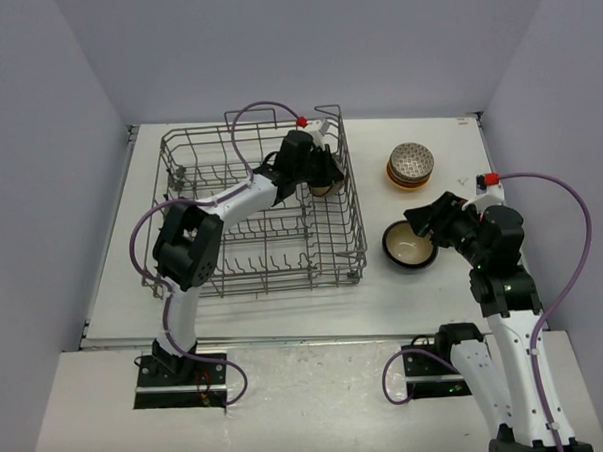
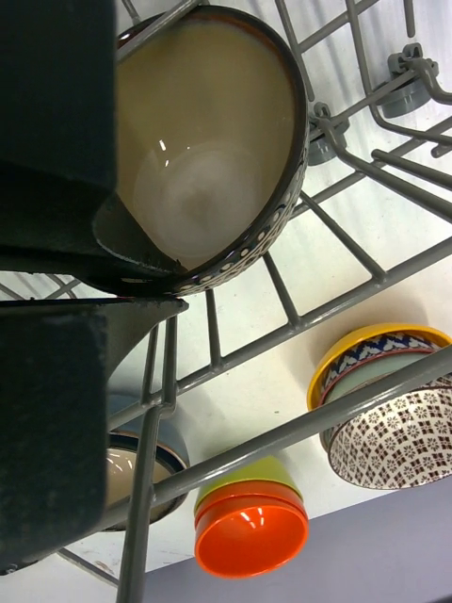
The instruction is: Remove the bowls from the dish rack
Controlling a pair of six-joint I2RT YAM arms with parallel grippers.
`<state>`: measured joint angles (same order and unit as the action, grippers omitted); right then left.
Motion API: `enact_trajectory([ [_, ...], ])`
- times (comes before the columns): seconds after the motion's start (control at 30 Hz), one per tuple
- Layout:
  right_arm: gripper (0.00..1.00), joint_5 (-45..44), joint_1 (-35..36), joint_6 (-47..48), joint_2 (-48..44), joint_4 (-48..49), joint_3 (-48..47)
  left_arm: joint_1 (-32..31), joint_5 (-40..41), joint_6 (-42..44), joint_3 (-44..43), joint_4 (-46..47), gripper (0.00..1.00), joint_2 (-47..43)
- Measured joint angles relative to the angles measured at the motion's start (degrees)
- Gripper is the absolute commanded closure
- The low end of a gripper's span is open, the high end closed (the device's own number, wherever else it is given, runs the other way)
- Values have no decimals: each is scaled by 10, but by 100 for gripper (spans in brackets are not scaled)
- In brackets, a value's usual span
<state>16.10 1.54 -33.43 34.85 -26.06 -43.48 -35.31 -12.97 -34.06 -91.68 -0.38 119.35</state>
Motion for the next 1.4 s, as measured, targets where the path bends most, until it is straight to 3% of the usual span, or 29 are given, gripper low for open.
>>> enact_trajectory([
  [0.5,38,1,0,0,-8,5,0,48,-109,-59,121,154,100,-53],
  [1.03,35,2,0,0,-16,9,0,68,-95,-92,185,248,100,-153],
  [1.2,35,9,0,-1,-14,11,-5,68,-93,-31,165,205,100,-160],
  [1.4,35,46,0,-1,32,8,-88,34,-26,158,108,47,100,-215],
])
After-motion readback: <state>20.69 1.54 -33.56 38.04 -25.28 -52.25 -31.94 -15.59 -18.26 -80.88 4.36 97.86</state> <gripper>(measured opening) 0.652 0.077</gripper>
